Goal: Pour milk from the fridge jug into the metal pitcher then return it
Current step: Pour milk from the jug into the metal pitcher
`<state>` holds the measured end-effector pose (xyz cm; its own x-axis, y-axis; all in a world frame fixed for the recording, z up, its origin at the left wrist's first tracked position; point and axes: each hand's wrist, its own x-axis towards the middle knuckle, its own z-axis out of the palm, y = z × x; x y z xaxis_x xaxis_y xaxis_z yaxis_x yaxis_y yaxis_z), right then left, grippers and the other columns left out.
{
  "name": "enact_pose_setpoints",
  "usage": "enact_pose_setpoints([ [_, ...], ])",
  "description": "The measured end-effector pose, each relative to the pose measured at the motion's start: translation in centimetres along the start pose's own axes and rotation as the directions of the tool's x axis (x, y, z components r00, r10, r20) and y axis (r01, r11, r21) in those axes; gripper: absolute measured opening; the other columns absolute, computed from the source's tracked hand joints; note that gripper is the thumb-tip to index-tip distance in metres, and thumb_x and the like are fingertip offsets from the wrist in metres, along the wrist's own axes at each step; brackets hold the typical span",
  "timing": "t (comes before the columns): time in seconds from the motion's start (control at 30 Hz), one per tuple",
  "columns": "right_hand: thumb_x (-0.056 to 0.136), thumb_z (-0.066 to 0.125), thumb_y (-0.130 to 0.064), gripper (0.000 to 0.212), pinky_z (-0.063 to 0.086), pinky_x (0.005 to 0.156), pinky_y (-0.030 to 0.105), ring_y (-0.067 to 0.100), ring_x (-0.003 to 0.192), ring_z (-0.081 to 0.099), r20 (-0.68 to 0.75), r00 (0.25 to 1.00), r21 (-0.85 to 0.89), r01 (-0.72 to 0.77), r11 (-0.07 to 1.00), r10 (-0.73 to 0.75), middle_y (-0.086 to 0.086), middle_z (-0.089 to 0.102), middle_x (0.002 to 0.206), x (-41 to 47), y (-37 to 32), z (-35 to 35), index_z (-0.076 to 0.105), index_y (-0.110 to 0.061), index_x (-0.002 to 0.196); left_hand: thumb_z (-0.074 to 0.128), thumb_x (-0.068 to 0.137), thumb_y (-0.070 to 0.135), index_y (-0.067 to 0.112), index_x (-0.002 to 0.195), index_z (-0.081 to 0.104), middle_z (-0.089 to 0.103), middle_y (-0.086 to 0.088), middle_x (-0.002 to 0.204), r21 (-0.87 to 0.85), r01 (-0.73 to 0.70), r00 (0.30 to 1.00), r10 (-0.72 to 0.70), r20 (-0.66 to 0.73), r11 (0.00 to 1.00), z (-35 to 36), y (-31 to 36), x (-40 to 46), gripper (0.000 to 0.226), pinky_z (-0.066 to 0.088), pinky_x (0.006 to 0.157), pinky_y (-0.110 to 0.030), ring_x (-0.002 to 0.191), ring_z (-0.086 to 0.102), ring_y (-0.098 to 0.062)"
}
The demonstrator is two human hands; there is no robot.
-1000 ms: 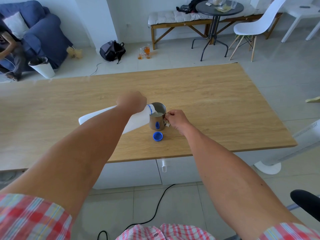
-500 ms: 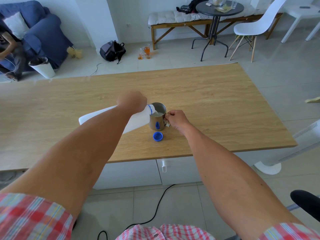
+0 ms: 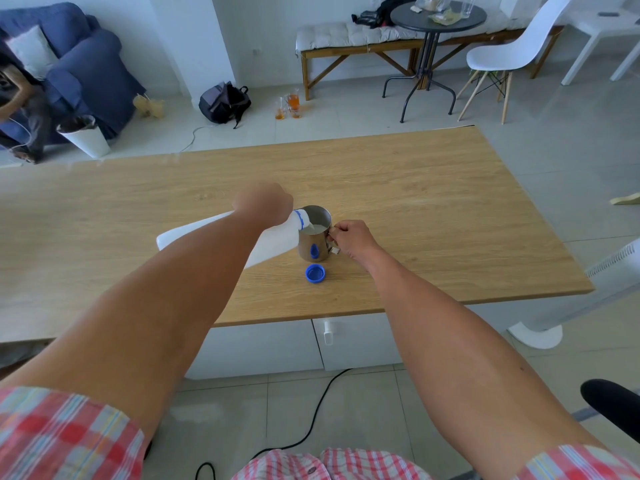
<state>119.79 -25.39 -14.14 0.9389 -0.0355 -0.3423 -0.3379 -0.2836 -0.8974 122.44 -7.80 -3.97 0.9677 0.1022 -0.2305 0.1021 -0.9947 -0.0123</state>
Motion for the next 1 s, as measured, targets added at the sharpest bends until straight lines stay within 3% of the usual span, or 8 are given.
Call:
enact_pose_setpoints([
  [0.17,0.103,0.051,-0.004,0.023,0.036,0.039,0.007,0.006,0.058,0.050,0.003,1.000,-0.019,0.020,1.000,-0.020,0.002,0.062,0.071,0.02,0.01,0.01,0.071,0.001,0.094,0.038,0.098,0.025,0.011,0.104,0.060,0.053,-0.007,0.081,-0.001,0.001,1.000,-0.001,0.008,1.000,-0.01,0.03,0.04,0.027,0.040,0.075,-0.040,0.085,0.057,-0.030],
  [0.3,0.103,0.052,-0.005,0.020,0.037,0.040,0.009,0.006,0.058,0.050,0.002,1.000,-0.026,0.019,0.999,-0.019,0.005,0.064,0.077,0.09,0.02,0.10,0.067,-0.007,0.090,0.038,0.099,0.025,0.011,0.104,0.061,0.053,-0.007,0.081,0.001,0.001,1.000,-0.001,0.007,1.000,-0.02,0.02,0.04,0.027,0.041,0.073,-0.040,0.084,0.057,-0.030],
  [0.63,0.103,0.052,-0.006,0.027,0.039,0.041,0.011,0.007,0.059,0.050,-0.005,1.000,-0.048,-0.011,0.999,0.010,0.007,0.063,0.080,0.43,0.32,0.05,0.066,0.017,0.103,0.039,0.099,0.026,0.011,0.102,0.061,0.053,-0.007,0.080,-0.004,0.004,1.000,-0.004,0.005,1.000,-0.08,-0.01,0.03,0.027,0.040,0.072,-0.039,0.079,0.055,-0.027],
  [0.8,0.102,0.052,-0.006,0.024,0.041,0.054,0.020,0.011,0.065,0.052,0.001,1.000,-0.047,0.005,0.999,-0.004,0.010,0.065,0.085,0.51,0.26,0.21,0.070,0.007,0.093,0.038,0.099,0.026,0.012,0.103,0.061,0.054,-0.006,0.080,0.004,0.005,1.000,-0.005,0.002,1.000,-0.02,0.02,0.15,0.027,0.040,0.072,-0.039,0.080,0.056,-0.027],
  [0.87,0.102,0.052,-0.006,0.022,0.040,0.055,0.022,0.011,0.066,0.052,0.005,1.000,-0.047,0.016,0.999,-0.016,0.010,0.066,0.085,0.49,0.22,0.19,0.069,-0.004,0.088,0.038,0.100,0.027,0.012,0.103,0.061,0.054,-0.006,0.081,0.006,0.005,1.000,-0.005,0.001,1.000,0.00,0.03,0.17,0.027,0.040,0.072,-0.039,0.081,0.056,-0.028],
  [1.0,0.103,0.053,-0.008,0.023,0.040,0.054,0.023,0.011,0.065,0.051,0.003,1.000,-0.051,0.023,0.998,-0.023,0.008,0.066,0.083,0.52,0.27,0.17,0.069,-0.004,0.087,0.039,0.099,0.027,0.013,0.104,0.060,0.051,-0.005,0.080,-0.004,0.010,1.000,-0.010,0.005,1.000,0.03,0.05,0.25,0.026,0.039,0.074,-0.039,0.085,0.056,-0.029],
])
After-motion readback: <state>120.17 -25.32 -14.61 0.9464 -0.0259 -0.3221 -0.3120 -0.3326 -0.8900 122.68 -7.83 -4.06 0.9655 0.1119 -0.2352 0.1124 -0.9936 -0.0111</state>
